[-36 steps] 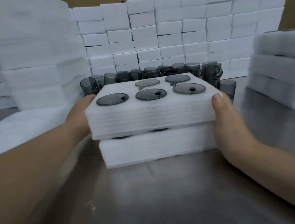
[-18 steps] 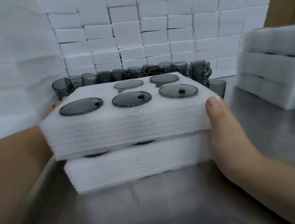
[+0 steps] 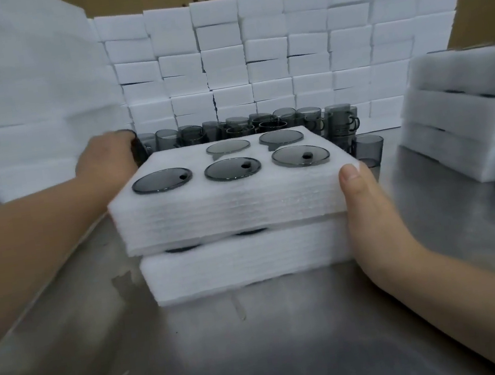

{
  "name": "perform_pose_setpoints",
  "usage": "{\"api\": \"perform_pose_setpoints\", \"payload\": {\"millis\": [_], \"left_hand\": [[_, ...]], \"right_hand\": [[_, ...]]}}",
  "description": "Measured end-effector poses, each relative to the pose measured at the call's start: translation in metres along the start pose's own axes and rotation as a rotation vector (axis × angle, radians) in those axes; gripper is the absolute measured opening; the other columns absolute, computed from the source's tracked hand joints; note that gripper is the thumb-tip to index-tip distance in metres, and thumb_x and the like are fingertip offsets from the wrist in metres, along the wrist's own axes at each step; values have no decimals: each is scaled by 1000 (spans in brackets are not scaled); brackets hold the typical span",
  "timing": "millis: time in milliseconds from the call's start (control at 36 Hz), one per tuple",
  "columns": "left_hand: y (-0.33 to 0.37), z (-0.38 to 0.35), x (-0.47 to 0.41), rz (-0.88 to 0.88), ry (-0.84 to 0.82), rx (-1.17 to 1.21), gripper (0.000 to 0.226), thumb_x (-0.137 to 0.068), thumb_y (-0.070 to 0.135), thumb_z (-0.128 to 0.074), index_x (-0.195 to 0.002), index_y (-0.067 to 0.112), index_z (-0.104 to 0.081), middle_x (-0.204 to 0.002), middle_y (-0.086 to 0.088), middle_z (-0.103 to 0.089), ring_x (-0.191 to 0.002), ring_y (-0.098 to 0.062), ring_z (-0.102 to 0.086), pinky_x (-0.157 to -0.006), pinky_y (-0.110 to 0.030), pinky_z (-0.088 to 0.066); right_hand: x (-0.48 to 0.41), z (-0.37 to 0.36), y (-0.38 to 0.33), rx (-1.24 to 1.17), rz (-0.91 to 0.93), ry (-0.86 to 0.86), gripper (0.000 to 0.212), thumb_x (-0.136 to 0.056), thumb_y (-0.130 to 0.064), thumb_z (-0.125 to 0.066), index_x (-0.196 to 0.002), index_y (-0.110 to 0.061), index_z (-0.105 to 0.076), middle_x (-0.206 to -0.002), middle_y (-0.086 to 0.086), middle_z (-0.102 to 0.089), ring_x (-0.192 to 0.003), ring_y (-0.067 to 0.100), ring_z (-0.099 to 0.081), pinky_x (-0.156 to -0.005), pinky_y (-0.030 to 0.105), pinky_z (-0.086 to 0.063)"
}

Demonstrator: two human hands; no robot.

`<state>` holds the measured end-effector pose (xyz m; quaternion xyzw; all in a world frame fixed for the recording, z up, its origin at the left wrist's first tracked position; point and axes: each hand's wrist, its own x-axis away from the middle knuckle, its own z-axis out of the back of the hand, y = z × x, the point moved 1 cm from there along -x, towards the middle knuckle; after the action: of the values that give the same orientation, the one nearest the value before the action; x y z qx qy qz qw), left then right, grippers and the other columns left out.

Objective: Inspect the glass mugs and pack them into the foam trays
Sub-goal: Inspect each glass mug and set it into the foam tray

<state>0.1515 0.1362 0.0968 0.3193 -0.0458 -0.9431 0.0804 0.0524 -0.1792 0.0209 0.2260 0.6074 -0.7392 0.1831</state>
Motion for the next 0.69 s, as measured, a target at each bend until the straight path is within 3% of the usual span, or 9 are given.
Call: {"api": "perform_pose_setpoints", "payload": {"millis": [111, 222, 306, 361, 417, 472, 556, 639, 695], "left_hand": [[4, 33, 9, 21, 244, 111, 18, -82, 6, -49, -95, 9, -61, -88, -15, -54, -78, -29, -43, -62, -35, -38], [17, 65, 22, 2, 382, 219, 24, -87, 12, -50, -107, 9, -62, -131, -17, -40, -126, -32, -34, -103, -38, -34], [31, 86, 38, -2, 450, 408, 21, -93, 18, -50, -110, 10, -58, -142, -11, -28, -109, -11, -46, -89, -19, -33], [46, 100, 53, -11, 482, 558, 18, -94, 20, -44, -106, 12, -55, -137, -8, -31, -81, 14, -46, -76, -7, -31], [64, 111, 73, -30, 515, 714, 12, -93, 19, -39, -91, 21, -50, -124, -3, -34, -78, 26, -40, -73, 3, -28], [81, 118, 97, 1, 511, 900, 15, -89, 22, -36, -80, 31, -42, -119, -3, -41, -89, 18, -45, -87, -4, -34], [106, 119, 133, 109, 432, 1203, 11, -82, 29, -36, -76, 30, -44, -111, -15, -57, -98, -22, -57, -93, -40, -47], [122, 115, 163, 150, 401, 1344, 13, -80, 30, -36, -75, 25, -47, -71, 13, -61, -71, -6, -56, -71, -25, -50], [127, 109, 180, 128, 374, 1378, 16, -80, 30, -35, -76, 25, -49, -65, 18, -60, -66, 1, -54, -64, -17, -47]], "right_hand": [[-1, 1, 1, -14, -18, 0, 36, -82, -54, -27, -110, -42, -46, -109, -30, -51, -99, -25, -42, -78, -4, -30], [0, 3, -2, 56, 14, -5, 39, -84, -50, -24, -114, -35, -44, -105, -31, -46, -92, -33, -38, -71, -9, -25], [2, 3, -5, 93, 23, 0, 35, -84, -49, -22, -110, -35, -41, -98, -32, -41, -86, -39, -31, -68, -11, -21], [3, 2, -7, 71, 19, -13, 34, -84, -49, -23, -111, -37, -40, -101, -34, -40, -87, -39, -32, -69, -11, -21], [3, 2, -7, 59, 12, -19, 33, -84, -49, -23, -110, -38, -41, -104, -34, -42, -89, -37, -34, -70, -10, -23], [3, 2, -7, 54, 4, -20, 32, -84, -50, -24, -109, -40, -40, -104, -34, -42, -90, -36, -34, -70, -10, -23], [4, 1, -7, 55, -1, -9, 35, -83, -50, -25, -114, -39, -38, -105, -34, -42, -88, -37, -34, -69, -10, -23], [4, 0, -8, 76, 8, 16, 57, -82, -51, -26, -134, -29, -34, -122, -22, -44, -96, -27, -37, -75, -6, -24], [4, -1, -10, 100, 26, 55, 75, -79, -56, -27, -144, -20, -25, -140, -9, -35, -120, -8, -31, -93, 4, -20]]}}
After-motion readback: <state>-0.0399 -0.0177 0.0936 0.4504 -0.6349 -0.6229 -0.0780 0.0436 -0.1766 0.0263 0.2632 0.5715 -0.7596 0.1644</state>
